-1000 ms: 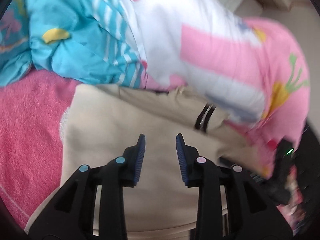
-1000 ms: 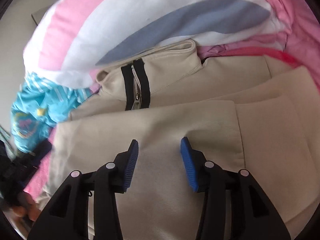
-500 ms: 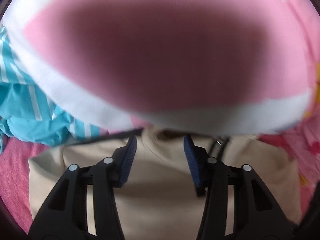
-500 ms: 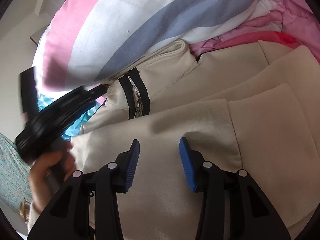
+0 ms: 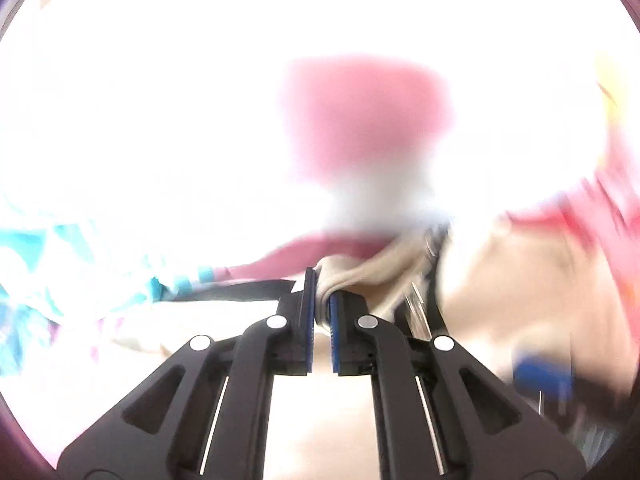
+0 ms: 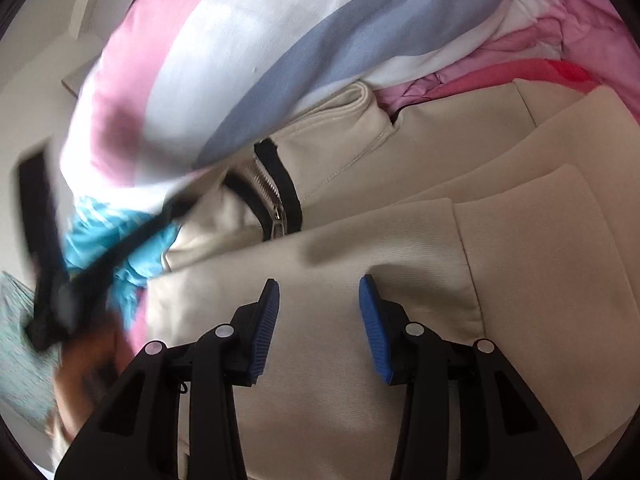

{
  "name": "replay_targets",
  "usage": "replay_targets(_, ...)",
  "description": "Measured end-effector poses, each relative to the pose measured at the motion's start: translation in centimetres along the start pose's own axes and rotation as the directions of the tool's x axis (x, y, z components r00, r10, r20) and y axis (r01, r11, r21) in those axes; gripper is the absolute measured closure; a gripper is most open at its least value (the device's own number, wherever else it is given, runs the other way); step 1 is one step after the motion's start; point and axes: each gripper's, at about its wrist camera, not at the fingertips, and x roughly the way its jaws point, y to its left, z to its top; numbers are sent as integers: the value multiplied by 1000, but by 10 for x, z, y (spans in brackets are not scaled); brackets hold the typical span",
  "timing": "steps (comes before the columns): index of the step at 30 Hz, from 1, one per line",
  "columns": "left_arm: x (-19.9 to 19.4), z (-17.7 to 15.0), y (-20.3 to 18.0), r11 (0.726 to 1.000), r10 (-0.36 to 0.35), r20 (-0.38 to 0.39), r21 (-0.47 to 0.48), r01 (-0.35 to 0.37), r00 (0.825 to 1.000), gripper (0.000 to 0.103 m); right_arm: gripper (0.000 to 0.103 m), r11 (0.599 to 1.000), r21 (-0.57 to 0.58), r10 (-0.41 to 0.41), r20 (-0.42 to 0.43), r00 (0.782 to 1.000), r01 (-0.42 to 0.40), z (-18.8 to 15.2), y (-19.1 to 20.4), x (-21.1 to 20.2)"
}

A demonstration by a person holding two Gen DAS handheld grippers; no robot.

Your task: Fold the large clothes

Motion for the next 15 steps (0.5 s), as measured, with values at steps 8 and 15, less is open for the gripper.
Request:
replay_targets(8,-47,-91,10,1000,20,9,10,-20,1000,97,62,997,37,64,224,973,-74,13,-16,-63)
replay_targets(15,-51,-104,31,999,-40,-14,-26,40,999,96,48,995,-13,95,238,967,-94,20,-14,-73)
